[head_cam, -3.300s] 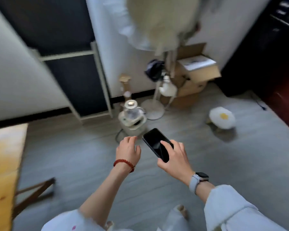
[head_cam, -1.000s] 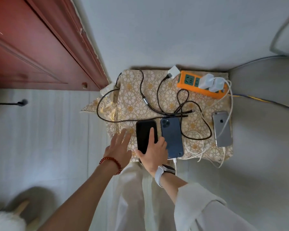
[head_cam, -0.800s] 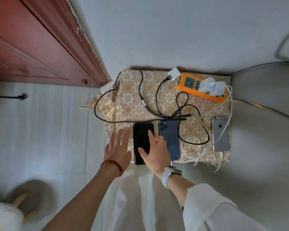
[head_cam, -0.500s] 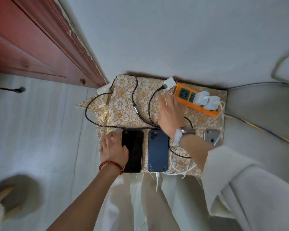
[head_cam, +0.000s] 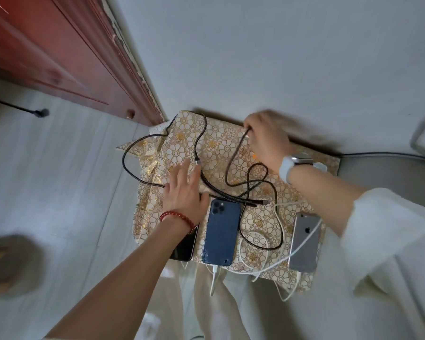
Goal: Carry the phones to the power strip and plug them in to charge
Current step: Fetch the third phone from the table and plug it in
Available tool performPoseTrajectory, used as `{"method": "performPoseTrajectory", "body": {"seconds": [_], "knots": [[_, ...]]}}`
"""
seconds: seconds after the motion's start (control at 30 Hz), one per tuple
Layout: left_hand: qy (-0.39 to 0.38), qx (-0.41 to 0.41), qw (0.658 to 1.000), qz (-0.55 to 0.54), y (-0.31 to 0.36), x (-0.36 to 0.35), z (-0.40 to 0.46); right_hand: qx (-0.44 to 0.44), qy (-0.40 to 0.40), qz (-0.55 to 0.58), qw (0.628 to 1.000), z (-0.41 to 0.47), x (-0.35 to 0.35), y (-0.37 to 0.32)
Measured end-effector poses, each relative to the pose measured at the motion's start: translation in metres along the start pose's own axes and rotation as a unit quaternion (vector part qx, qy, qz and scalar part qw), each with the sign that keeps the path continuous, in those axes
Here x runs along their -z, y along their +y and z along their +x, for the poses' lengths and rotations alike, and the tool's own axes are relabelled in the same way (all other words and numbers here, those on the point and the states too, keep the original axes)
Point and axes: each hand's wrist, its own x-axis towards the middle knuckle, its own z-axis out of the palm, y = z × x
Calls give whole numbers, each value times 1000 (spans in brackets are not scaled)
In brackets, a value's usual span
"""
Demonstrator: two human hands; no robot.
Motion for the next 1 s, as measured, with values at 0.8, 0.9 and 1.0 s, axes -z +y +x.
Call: {"method": "performPoseTrajectory", "body": {"seconds": [0.8,0.9,1.0], "knots": [[-120,-22,918,-377,76,9,17,-17,-81,61,995,-42,63,67],[-93,-8,942,-323,63,6,14,-21,-90,67,993,-46,61,66],[-99,-11,948,-302,62,0,8,-21,-72,75,994,-51,59,66]]}}
